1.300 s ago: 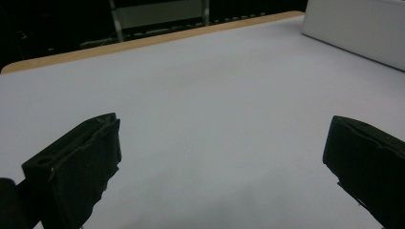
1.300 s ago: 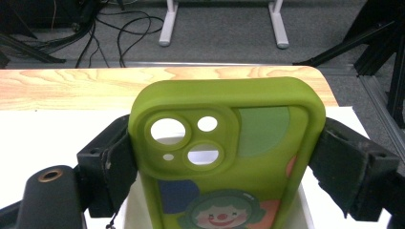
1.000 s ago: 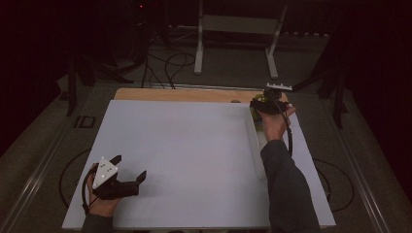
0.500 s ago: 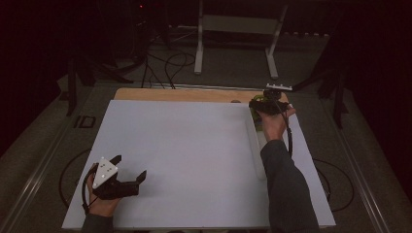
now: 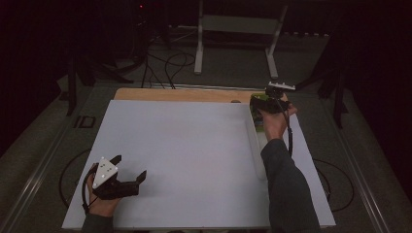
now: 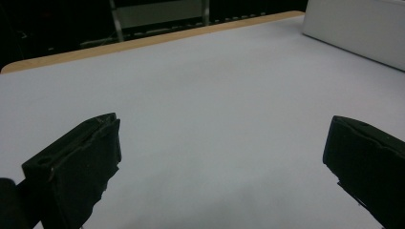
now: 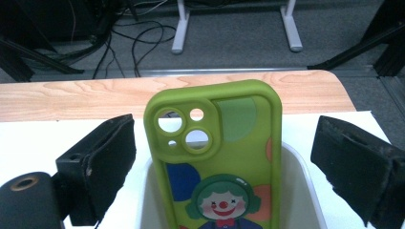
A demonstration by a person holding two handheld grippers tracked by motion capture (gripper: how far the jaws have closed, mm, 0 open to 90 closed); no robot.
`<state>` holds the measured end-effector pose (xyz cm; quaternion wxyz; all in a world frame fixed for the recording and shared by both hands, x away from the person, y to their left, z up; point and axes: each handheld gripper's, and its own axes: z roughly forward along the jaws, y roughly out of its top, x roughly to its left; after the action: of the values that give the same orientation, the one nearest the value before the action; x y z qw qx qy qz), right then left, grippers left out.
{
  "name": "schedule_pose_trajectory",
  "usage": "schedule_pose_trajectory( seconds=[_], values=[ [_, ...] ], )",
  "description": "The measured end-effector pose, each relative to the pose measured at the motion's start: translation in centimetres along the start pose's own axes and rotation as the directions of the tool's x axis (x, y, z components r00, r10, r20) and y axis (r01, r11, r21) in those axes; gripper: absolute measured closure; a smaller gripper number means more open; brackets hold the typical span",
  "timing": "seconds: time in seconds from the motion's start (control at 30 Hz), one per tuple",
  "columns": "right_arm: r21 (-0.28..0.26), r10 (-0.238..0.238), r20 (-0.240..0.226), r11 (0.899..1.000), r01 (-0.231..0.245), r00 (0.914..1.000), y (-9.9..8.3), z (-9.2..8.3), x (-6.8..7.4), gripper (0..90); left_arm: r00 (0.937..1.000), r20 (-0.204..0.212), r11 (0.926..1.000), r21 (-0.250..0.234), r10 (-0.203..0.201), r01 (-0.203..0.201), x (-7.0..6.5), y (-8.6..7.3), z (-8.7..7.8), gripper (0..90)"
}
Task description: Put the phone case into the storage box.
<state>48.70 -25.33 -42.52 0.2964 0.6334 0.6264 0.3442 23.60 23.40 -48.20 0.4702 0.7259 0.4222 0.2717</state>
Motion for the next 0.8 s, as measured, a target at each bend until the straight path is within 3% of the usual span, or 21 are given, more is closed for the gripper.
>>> schedule_pose_trajectory(
  seconds=[0.6,0.8],
  values=[
    [-0.039,-0.01,-0.051,0.999,0.008,0.9986,0.5,-1.6,0.2,7.8,1.0,0.001,1.0,0.001,0.002,-0.002,-0.1,0.0,0.1,0.0],
    [-0.027,-0.044,-0.068,0.999,0.043,0.9967,0.2,-1.8,0.6,7.9,1.0,0.003,1.0,0.001,0.002,-0.002,-0.1,0.0,0.2,0.0]
  ],
)
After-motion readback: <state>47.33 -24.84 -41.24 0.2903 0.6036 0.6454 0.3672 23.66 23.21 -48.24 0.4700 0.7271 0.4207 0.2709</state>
